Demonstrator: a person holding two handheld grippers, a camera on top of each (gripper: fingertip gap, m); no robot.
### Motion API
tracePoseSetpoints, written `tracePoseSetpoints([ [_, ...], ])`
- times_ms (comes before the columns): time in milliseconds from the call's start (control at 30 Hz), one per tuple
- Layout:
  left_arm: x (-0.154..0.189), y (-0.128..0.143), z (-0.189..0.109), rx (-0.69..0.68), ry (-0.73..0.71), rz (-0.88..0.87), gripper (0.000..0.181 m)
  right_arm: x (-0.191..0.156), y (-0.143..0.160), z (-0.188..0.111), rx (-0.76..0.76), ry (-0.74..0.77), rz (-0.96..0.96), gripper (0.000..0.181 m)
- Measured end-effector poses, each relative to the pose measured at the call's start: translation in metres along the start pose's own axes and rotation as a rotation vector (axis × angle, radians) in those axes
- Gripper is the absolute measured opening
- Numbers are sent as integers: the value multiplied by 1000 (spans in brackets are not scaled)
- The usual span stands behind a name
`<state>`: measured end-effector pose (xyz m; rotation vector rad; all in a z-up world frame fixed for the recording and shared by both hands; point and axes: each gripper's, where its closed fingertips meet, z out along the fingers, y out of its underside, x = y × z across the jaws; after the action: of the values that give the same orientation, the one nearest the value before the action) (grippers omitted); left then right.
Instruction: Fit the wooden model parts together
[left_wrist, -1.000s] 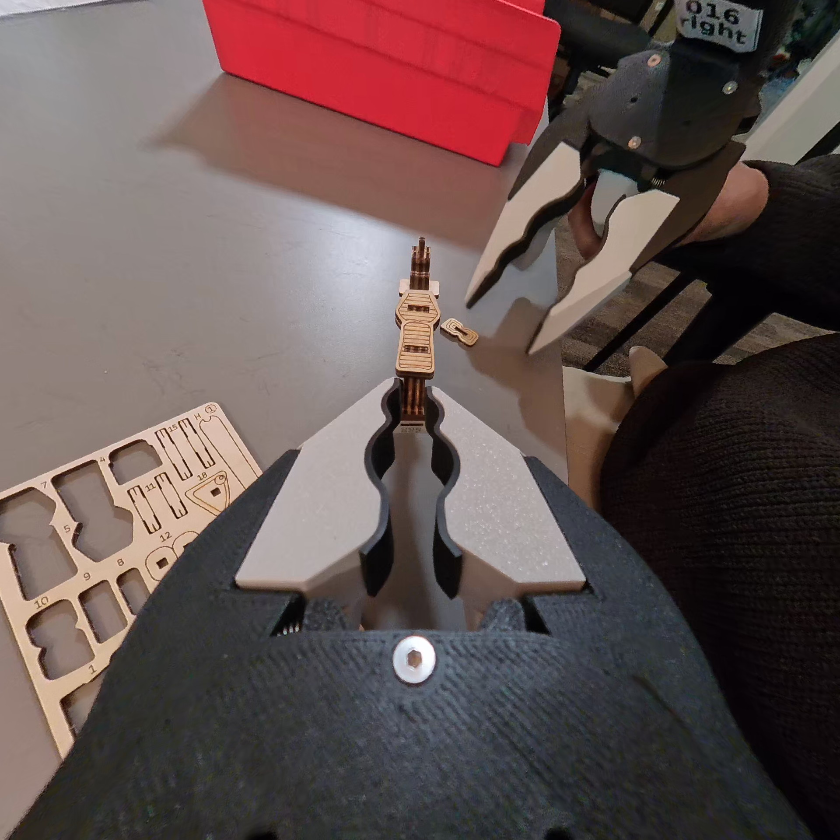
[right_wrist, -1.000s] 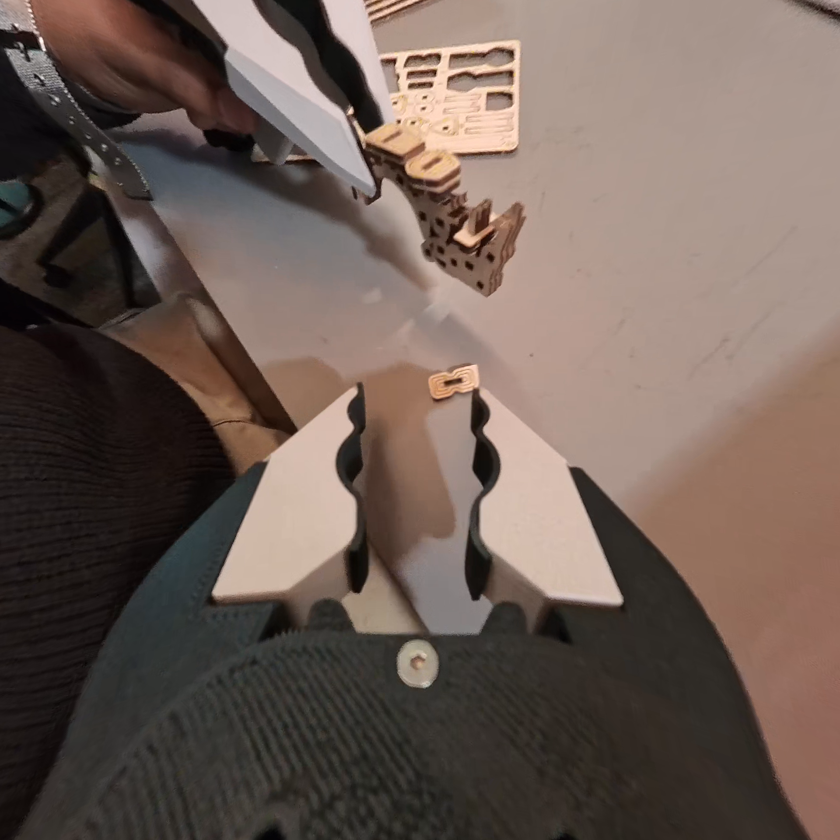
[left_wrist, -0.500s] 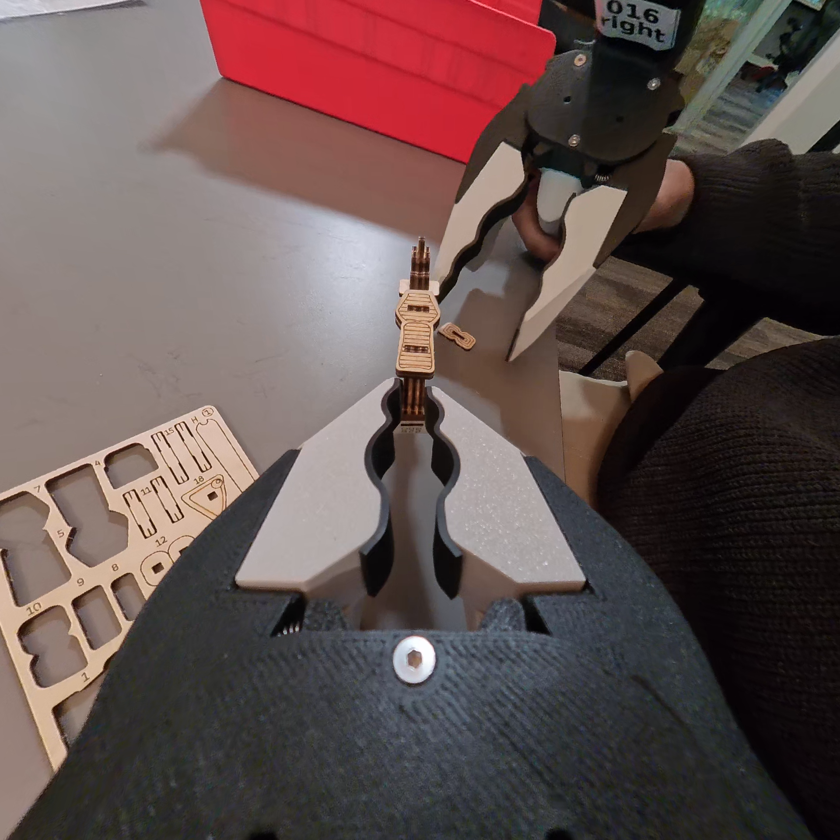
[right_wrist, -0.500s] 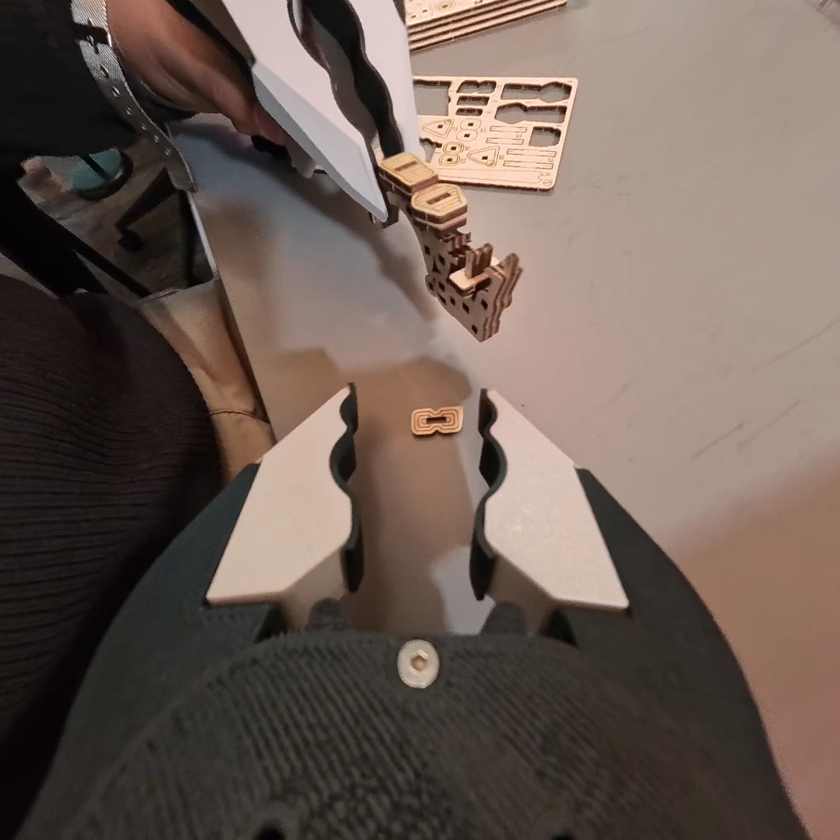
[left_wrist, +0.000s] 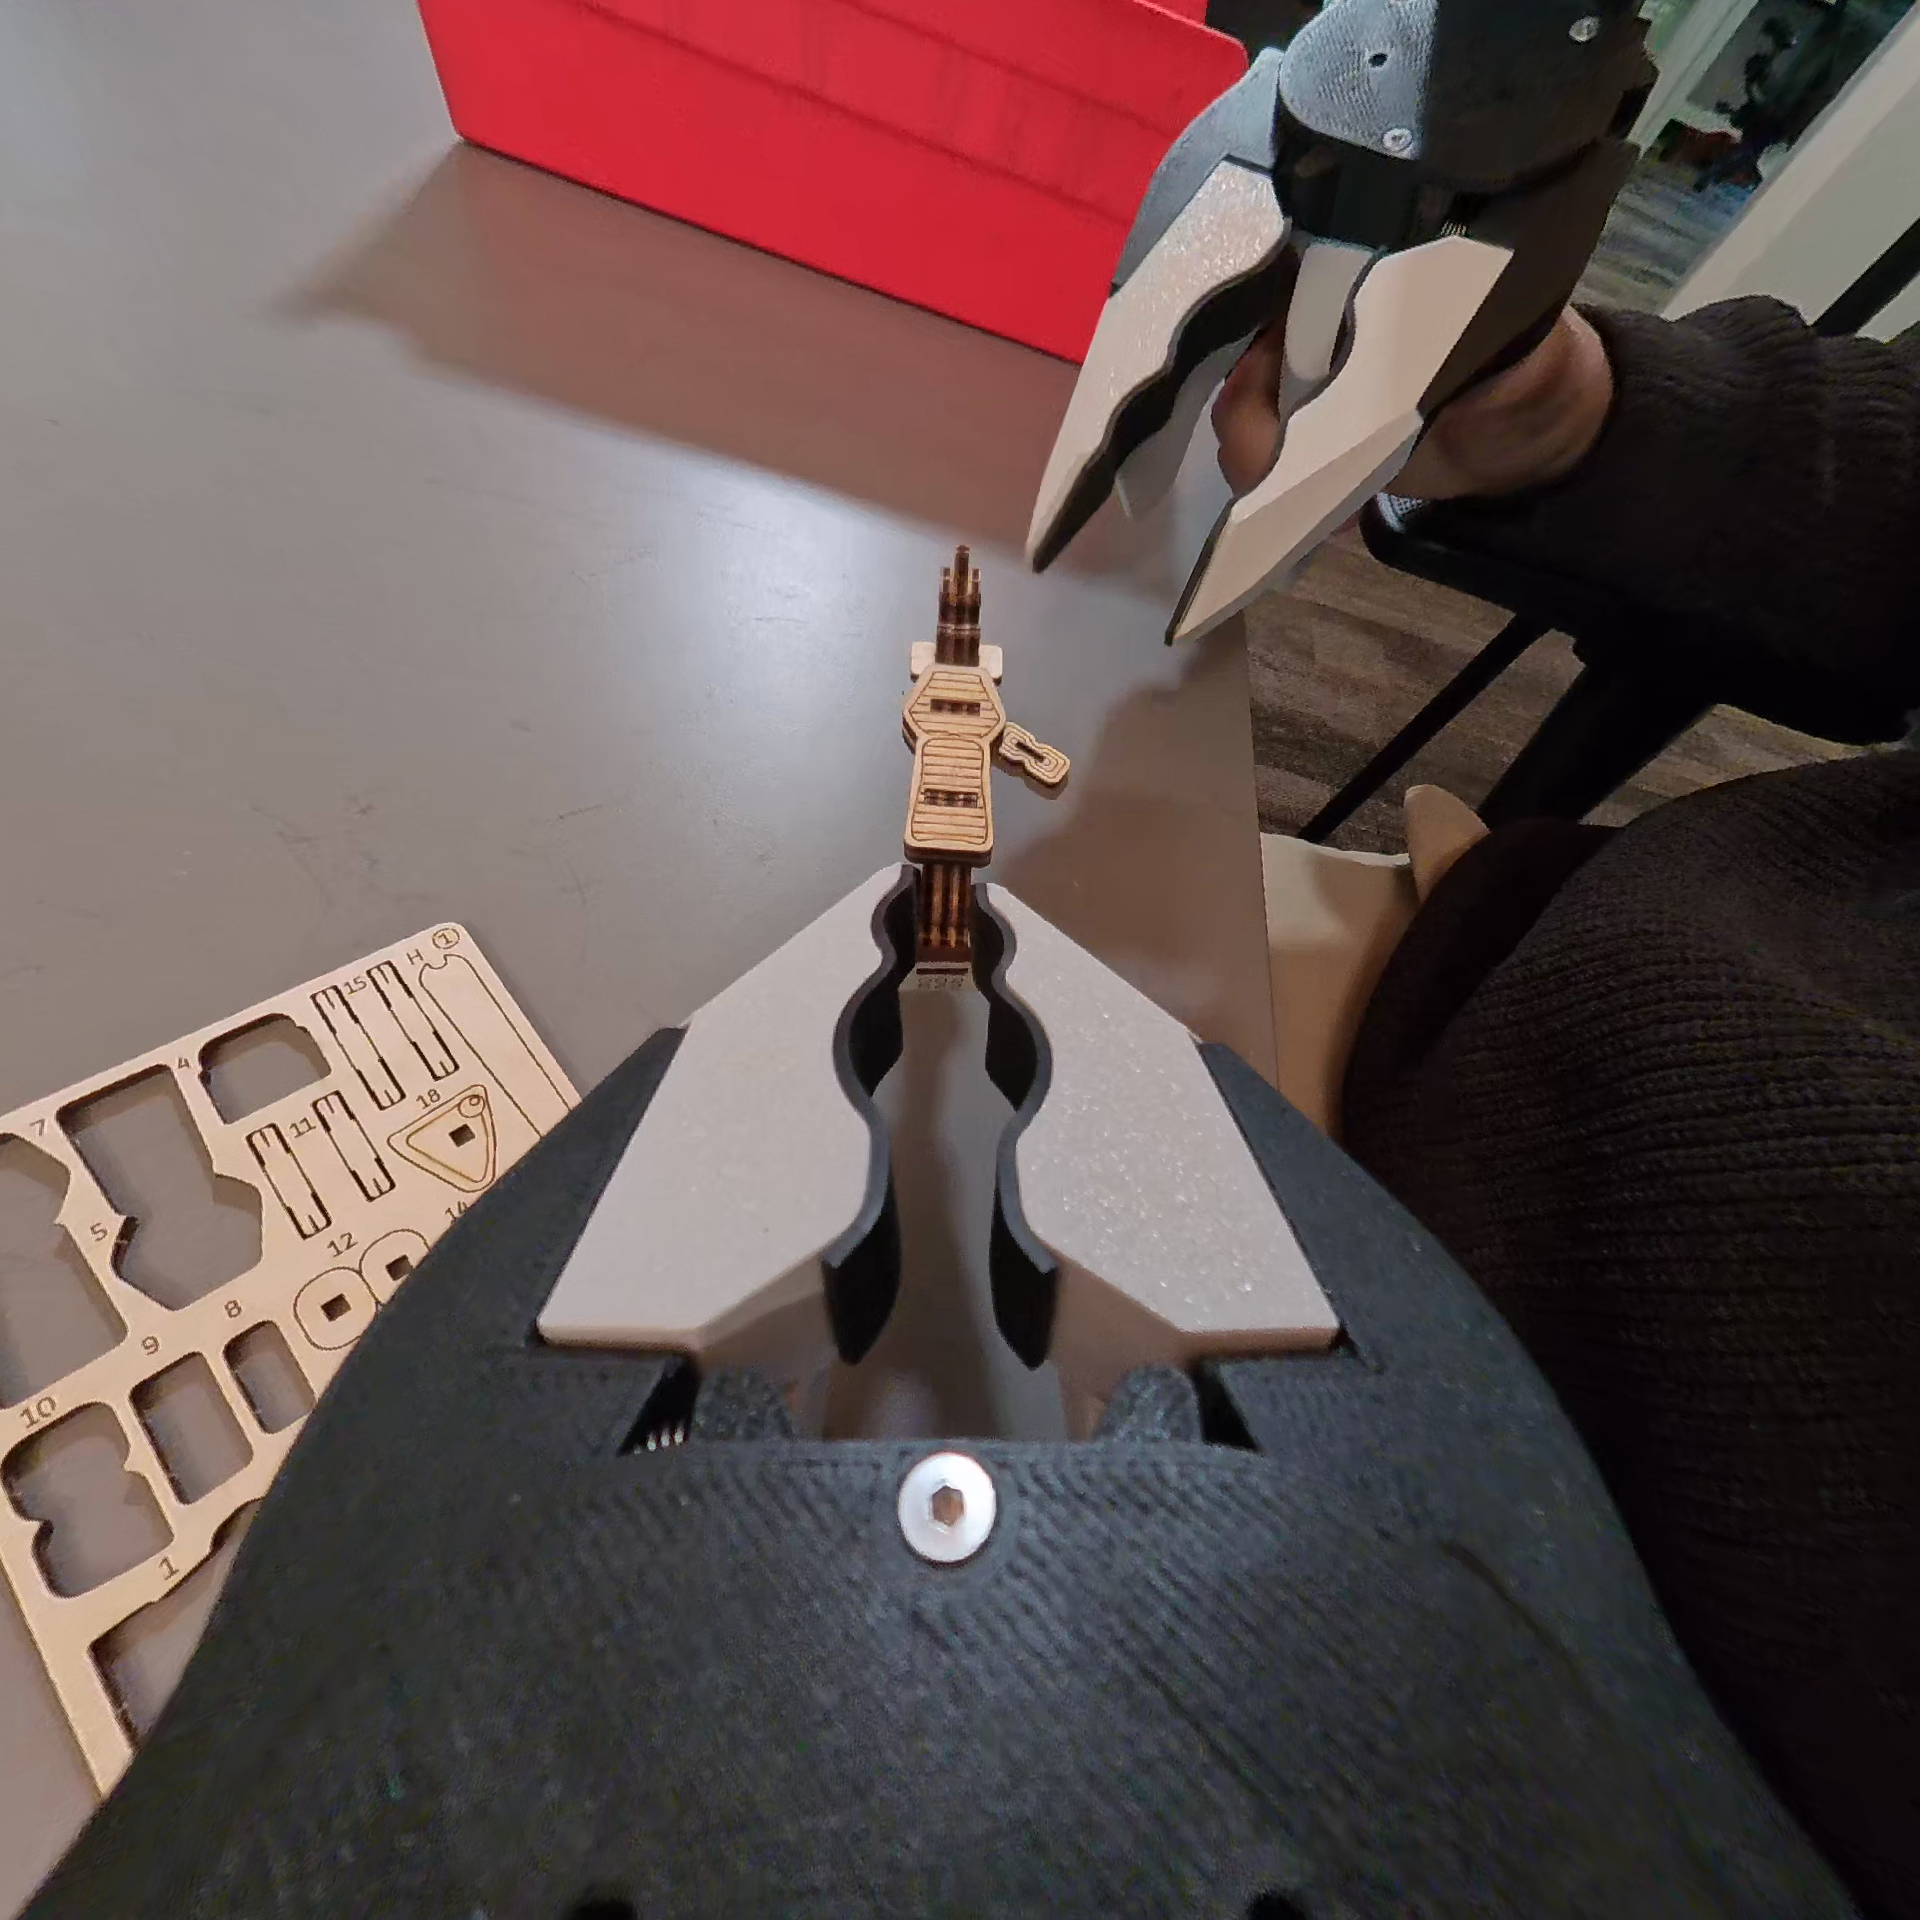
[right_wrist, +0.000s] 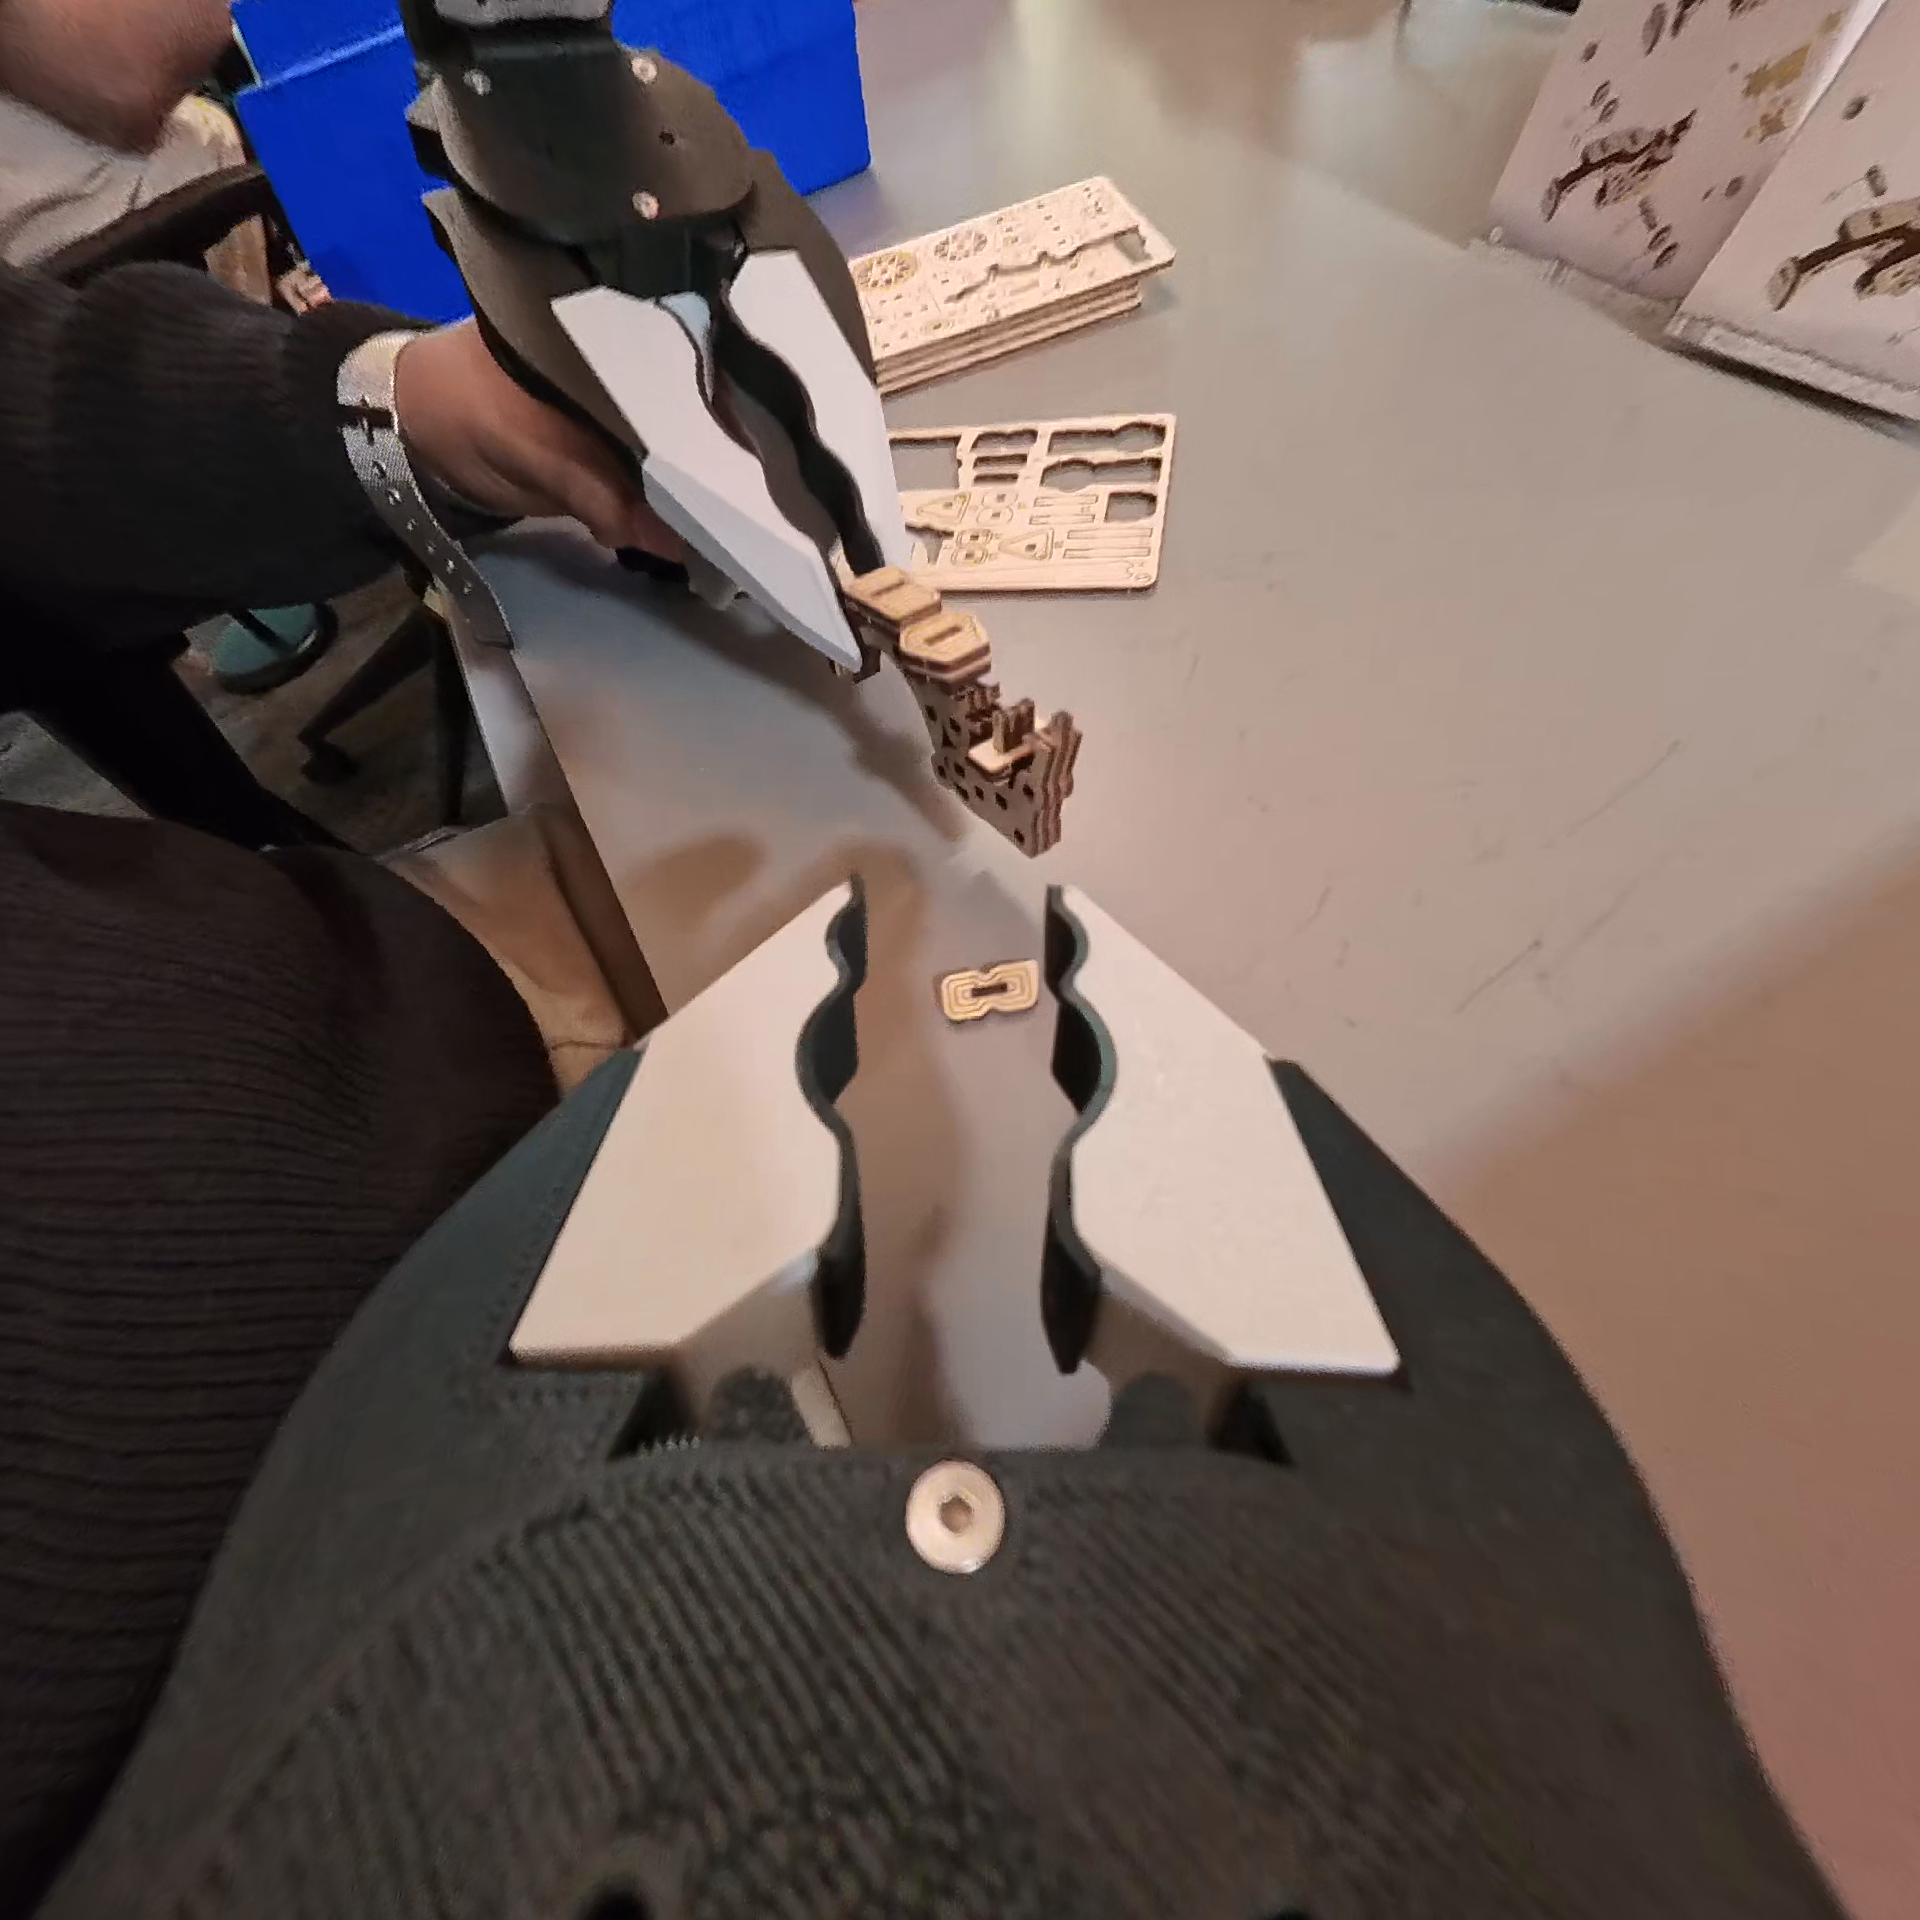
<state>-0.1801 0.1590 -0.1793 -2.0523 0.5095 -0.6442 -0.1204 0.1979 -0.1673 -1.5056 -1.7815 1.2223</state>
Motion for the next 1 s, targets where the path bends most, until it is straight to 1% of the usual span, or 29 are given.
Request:
tracePoseSetpoints([
  [133,0,1,1,-11,1,0,7,1,15,7,-89,16,-21,36],
  [400,-1,3,3,-26,-4,-6,7,1,29,19,-190,81,-129,46],
  [500,-1,4,3,-32,-5,-5,7,2,31,22,-210,103,-164,48],
  [767,-2,5,4,-42,-9,-6,7,-7,35,30,-223,62,-154,61],
  [867,-2,6,5,-46,-11,-6,7,-7,43,32,-261,64,-170,66],
  [1000,-2,6,5,-48,-12,-6,7,-5,46,28,-281,64,-163,62],
])
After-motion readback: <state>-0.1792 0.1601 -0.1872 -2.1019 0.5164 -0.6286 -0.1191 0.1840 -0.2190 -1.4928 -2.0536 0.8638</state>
